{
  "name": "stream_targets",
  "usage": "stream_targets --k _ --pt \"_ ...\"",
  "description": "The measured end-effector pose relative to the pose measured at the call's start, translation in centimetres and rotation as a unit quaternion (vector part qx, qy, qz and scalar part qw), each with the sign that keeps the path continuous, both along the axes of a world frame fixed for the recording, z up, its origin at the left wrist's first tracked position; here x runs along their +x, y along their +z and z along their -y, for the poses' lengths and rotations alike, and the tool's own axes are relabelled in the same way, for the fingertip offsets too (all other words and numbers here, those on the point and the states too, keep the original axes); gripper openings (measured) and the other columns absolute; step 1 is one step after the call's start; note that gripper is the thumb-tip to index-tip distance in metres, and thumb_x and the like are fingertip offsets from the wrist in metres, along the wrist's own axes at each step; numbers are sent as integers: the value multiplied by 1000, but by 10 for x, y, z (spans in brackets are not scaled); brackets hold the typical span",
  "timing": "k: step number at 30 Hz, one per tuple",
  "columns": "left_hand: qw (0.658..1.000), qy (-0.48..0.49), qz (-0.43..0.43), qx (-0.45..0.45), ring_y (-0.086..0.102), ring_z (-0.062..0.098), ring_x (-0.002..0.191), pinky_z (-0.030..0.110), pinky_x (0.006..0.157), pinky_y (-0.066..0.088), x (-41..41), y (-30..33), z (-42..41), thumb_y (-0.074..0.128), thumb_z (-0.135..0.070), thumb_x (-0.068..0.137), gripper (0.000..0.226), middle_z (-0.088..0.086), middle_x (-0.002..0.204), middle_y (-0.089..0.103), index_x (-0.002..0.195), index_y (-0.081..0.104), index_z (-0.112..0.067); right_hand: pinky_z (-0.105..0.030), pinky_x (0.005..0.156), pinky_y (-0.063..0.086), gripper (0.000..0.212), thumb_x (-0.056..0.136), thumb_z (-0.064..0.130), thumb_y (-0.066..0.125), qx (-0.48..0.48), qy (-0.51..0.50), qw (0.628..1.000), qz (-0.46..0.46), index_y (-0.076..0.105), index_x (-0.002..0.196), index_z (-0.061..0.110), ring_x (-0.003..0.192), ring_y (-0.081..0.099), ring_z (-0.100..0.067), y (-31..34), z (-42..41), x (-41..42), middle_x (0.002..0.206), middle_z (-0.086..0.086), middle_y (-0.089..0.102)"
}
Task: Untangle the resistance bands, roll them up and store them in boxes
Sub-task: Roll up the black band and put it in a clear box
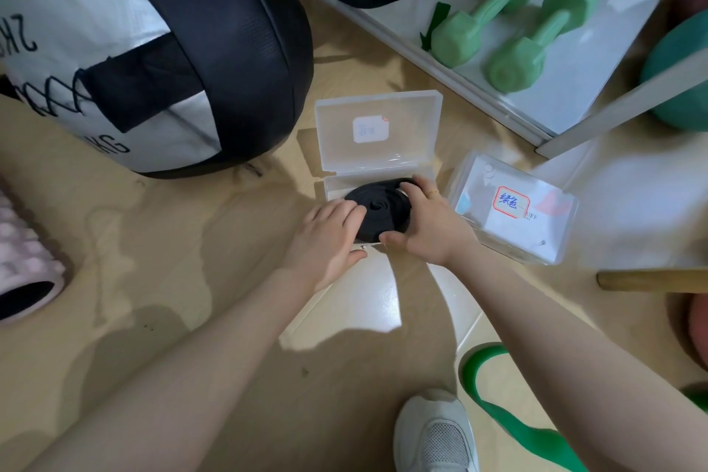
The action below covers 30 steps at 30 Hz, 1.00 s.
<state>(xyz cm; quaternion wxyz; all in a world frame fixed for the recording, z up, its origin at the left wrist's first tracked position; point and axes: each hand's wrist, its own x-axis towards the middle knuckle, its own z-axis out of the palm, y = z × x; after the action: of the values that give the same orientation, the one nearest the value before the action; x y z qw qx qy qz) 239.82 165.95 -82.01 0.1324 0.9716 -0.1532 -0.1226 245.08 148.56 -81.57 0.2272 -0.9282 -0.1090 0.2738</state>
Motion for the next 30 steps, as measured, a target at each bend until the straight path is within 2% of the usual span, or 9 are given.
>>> stream_targets --k 2,4,6,9,11,15,22,26,30 --pt "999 21 -26 4 27 23 138 36 110 23 0 0 -3 62 -36 85 68 8 148 31 140 33 -8 -41 102 39 74 76 39 70 28 -8 998 48 37 136 11 127 40 -28 4 7 -5 147 -4 28" --pt "996 75 -34 -12 17 28 142 41 113 21 -2 -4 -6 64 -36 83 72 11 154 16 141 31 -9 -37 102 34 68 76 37 72 31 6 996 88 44 133 11 127 39 -27 5 18 -12 143 -6 37" --pt "983 162 -56 -66 22 34 139 43 110 26 -5 -8 -8 69 -31 80 71 16 153 15 138 36 -8 -36 96 35 57 75 29 74 -4 48 993 107 54 124 11 122 45 -30 -1 27 -19 134 -8 48" --pt "972 188 -74 -120 41 35 129 48 99 42 -7 -14 -5 68 -20 82 53 16 151 23 130 50 -10 -31 72 46 47 58 8 82 -91 101 970 202 64 101 12 80 63 -28 -15 30 -24 90 -5 65" --pt "970 189 -46 -146 51 36 119 51 89 49 -4 -17 -1 67 -15 82 40 16 148 32 121 57 -10 -25 60 45 45 49 4 84 -119 113 955 249 65 90 13 60 60 -24 -17 28 -23 70 -1 62" --pt "977 168 -17 -128 50 34 119 46 88 48 17 -16 5 55 -10 90 34 8 146 36 123 57 -16 -23 50 39 35 49 3 82 -153 112 936 295 63 77 9 52 56 -24 -18 22 -11 59 -2 57" --pt "990 140 -24 -27 42 26 123 35 90 42 62 -17 6 40 -12 97 43 4 143 41 138 43 -23 -26 51 42 30 58 3 80 -156 57 952 258 61 81 5 55 59 -28 -21 14 19 63 -8 60" --pt "993 113 -25 -6 38 25 126 36 96 36 64 -20 4 39 -19 98 42 4 137 47 140 39 -23 -37 70 44 33 78 2 62 -130 24 963 235 58 111 3 87 59 -35 -24 14 16 94 -15 64" --pt "995 100 -2 -8 18 28 140 44 111 21 46 -11 9 49 -20 93 49 9 149 31 141 37 -20 -35 82 37 52 72 9 66 -105 23 946 306 50 122 7 101 44 -27 -25 20 -20 108 -11 61"
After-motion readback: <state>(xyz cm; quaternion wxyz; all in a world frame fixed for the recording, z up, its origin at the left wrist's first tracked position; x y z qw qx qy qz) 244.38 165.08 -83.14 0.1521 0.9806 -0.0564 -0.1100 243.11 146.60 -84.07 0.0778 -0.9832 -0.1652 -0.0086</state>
